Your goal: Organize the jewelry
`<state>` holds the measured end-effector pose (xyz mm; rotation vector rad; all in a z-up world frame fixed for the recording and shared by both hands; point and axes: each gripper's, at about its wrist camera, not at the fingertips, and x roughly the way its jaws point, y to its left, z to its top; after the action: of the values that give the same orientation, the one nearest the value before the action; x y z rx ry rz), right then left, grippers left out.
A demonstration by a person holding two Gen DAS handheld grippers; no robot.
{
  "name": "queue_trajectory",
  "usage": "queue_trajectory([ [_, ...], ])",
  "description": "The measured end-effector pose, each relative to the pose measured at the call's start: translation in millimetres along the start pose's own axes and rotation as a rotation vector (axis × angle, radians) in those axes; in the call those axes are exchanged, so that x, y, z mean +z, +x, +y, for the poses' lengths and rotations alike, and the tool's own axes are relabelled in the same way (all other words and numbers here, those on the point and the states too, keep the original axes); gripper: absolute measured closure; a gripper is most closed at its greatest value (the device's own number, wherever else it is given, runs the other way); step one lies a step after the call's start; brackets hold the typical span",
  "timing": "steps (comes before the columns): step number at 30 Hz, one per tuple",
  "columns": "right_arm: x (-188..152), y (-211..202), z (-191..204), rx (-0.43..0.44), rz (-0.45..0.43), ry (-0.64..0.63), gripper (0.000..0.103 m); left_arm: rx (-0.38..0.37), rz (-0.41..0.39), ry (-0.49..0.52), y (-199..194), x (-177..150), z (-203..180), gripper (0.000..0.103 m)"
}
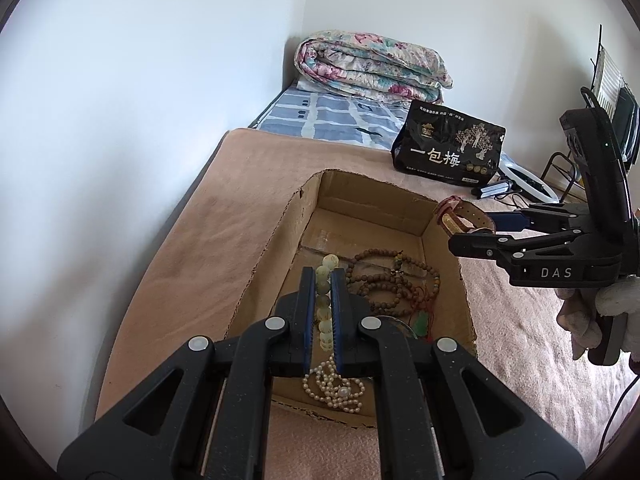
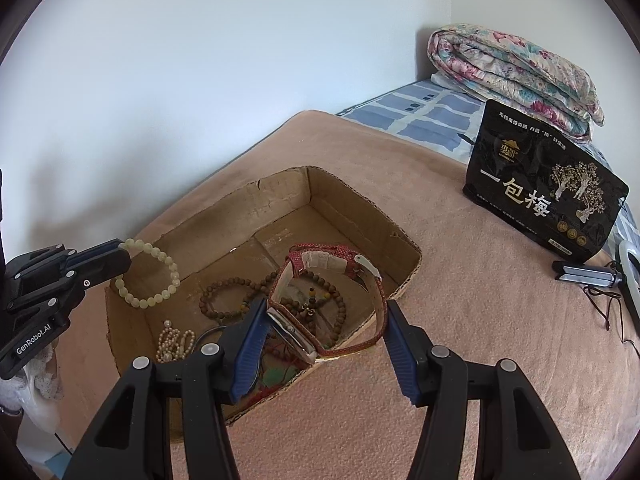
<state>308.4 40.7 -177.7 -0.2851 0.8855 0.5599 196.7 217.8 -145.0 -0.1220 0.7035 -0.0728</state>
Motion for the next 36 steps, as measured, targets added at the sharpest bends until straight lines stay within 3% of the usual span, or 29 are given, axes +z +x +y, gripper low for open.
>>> queue_trajectory([
  [13,1,16,14,0.017,0.029,-0.014,0.042,-0.005,0.018,0.012,3,-3,1,0.098],
  [20,4,11,14,0.009,0.016,-0.005,0.034,-0.001,0.017,0.017,0,-2,-3,0.098],
  [36,-8,-40,16,-0.006,-0.028,0.008,0.034,0.033,-0.026,0.039,-45,-2,-30,0.098],
])
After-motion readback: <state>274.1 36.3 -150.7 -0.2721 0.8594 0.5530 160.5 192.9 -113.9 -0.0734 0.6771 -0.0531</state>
